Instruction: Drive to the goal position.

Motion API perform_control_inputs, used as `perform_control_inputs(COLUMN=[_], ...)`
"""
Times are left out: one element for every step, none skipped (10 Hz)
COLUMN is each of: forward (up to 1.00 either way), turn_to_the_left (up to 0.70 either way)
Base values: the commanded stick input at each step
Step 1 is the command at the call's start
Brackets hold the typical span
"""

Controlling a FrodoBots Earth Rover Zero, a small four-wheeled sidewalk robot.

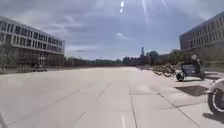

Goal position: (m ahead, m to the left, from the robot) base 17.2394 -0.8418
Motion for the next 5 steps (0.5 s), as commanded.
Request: perform_control_inputs(forward=[0.44, 0.44, 0.44, 0.44, 0.44], turn_to_the_left=[0.0, 0.0, 0.0, 0.0, 0.0])
